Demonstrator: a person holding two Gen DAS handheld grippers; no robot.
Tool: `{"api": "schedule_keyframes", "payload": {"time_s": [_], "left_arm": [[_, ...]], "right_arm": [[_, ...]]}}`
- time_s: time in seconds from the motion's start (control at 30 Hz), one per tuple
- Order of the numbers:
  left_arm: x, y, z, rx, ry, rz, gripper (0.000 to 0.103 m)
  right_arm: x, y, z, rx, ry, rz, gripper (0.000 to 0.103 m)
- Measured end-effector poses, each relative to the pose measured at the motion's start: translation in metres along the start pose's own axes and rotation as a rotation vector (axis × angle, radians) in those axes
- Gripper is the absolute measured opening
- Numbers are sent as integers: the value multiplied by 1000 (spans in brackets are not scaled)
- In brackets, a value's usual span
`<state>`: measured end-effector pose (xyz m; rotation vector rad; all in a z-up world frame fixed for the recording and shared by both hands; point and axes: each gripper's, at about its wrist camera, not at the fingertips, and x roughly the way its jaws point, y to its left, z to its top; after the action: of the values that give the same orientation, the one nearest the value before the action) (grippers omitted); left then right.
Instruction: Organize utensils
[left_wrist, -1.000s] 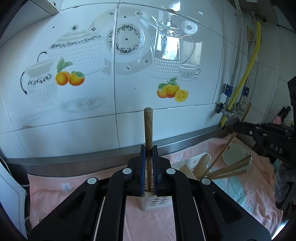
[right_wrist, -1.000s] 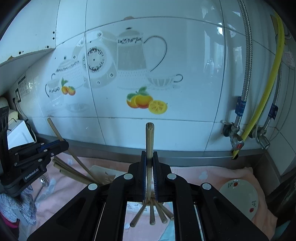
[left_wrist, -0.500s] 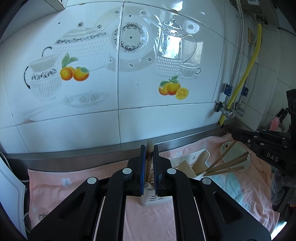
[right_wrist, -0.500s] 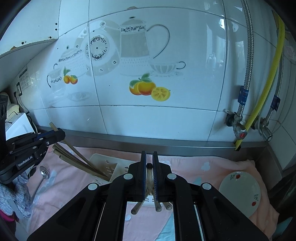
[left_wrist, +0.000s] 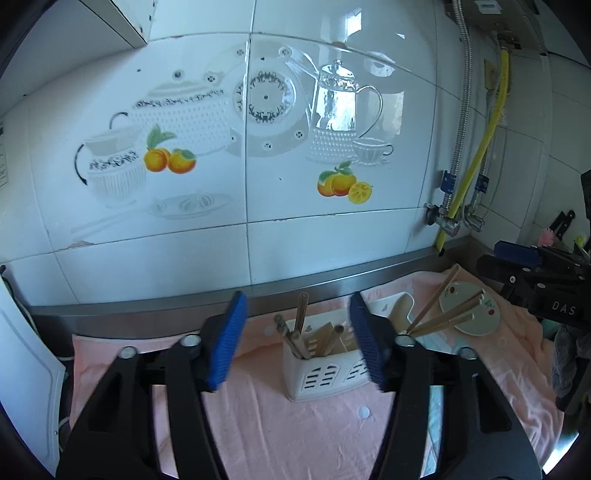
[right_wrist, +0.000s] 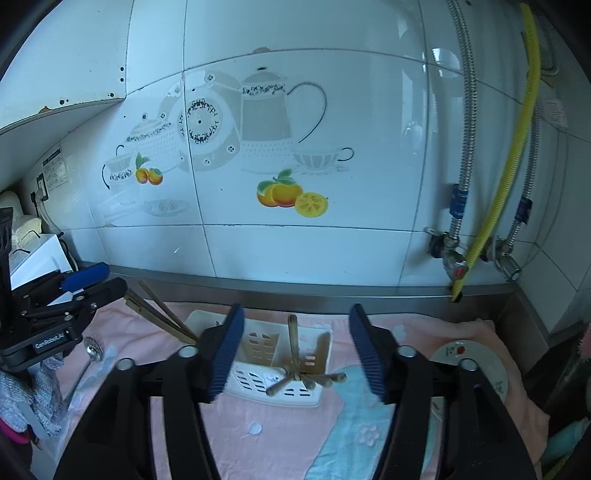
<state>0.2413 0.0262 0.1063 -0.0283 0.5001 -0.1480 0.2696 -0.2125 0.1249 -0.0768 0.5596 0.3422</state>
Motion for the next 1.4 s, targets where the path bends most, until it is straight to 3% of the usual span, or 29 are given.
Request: {"api": "schedule_keyframes", "payload": {"time_s": [0.1, 0.17, 0.53, 0.93, 1.17, 1.4], "left_arm": [[-12, 1, -5, 6, -13, 13, 70], [-20, 3, -8, -3, -20, 13, 80], [-61, 12, -34, -47, -39, 12, 97], [-98, 13, -85, -65, -20, 7, 98], [-118, 17, -119, -90, -17, 54, 98], [-139, 9, -141, -50, -40, 110, 98]], "right_arm": [[-10, -1, -6, 4, -6, -6, 70], [-17, -2, -11, 10, -7, -6, 72], [-52, 3, -40, -11, -16, -35, 86], [-91, 19, -97, 33, -36, -45, 92], [-105, 38, -127, -2, -37, -97, 93], [-118, 55, -157, -17, -47, -142, 93]]}}
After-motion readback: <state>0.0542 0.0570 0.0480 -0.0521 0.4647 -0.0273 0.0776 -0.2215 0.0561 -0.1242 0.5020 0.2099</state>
